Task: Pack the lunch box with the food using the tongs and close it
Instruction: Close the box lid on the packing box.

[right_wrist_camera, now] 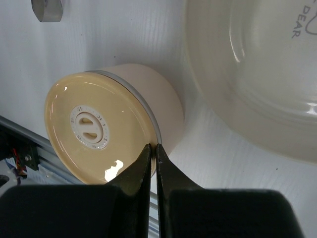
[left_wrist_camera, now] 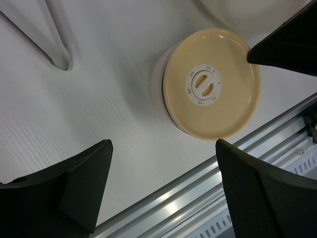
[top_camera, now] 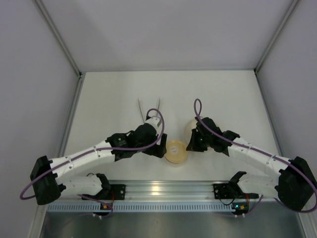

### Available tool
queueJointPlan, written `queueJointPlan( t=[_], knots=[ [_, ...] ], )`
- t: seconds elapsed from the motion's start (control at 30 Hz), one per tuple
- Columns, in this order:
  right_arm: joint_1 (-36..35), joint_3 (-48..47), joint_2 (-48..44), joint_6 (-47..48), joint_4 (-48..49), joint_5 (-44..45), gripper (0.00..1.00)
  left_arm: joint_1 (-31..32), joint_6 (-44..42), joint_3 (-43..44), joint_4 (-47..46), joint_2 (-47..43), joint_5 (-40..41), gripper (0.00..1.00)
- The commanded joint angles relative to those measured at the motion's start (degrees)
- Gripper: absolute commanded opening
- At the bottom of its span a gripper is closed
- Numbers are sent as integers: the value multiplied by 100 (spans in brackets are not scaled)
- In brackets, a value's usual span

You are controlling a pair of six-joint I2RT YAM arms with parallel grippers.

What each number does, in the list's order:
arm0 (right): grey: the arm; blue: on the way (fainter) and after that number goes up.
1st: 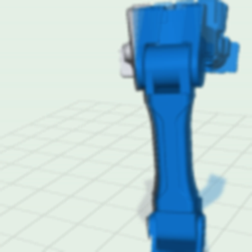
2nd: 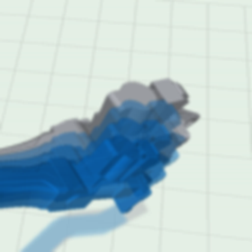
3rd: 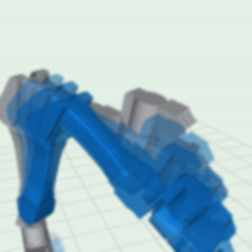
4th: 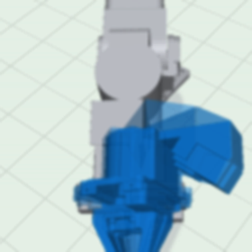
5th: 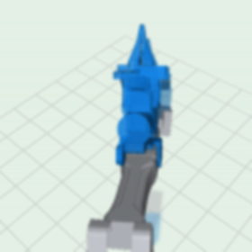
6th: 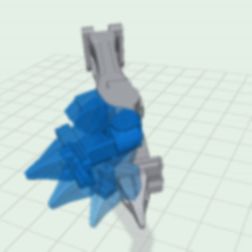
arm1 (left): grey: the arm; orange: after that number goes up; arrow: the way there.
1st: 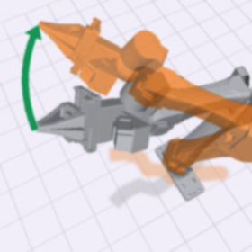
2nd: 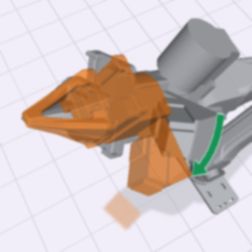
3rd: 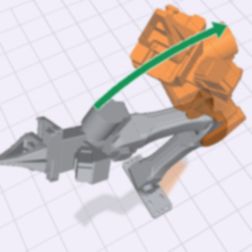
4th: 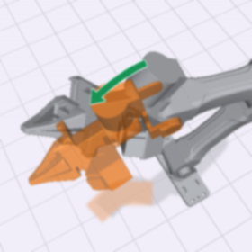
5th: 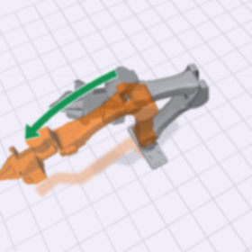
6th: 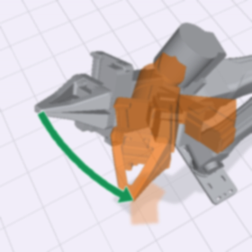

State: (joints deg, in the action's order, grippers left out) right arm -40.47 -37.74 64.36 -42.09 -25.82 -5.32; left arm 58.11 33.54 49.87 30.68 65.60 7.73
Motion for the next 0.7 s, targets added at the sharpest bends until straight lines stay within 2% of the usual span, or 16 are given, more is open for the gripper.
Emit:
queueJointPlan(
  t=[0.0,0.33,0.67],
  knots=[
    [-128,29,-37,86,236,242,0,34,302,-117,-185,101,440,89],
    [-128,47,-20,95,210,286,0,60,373,-311,-650,637,537,88],
    [-128,38,-28,131,174,295,0,69,531,-293,-545,1077,915,87]
  ],
)
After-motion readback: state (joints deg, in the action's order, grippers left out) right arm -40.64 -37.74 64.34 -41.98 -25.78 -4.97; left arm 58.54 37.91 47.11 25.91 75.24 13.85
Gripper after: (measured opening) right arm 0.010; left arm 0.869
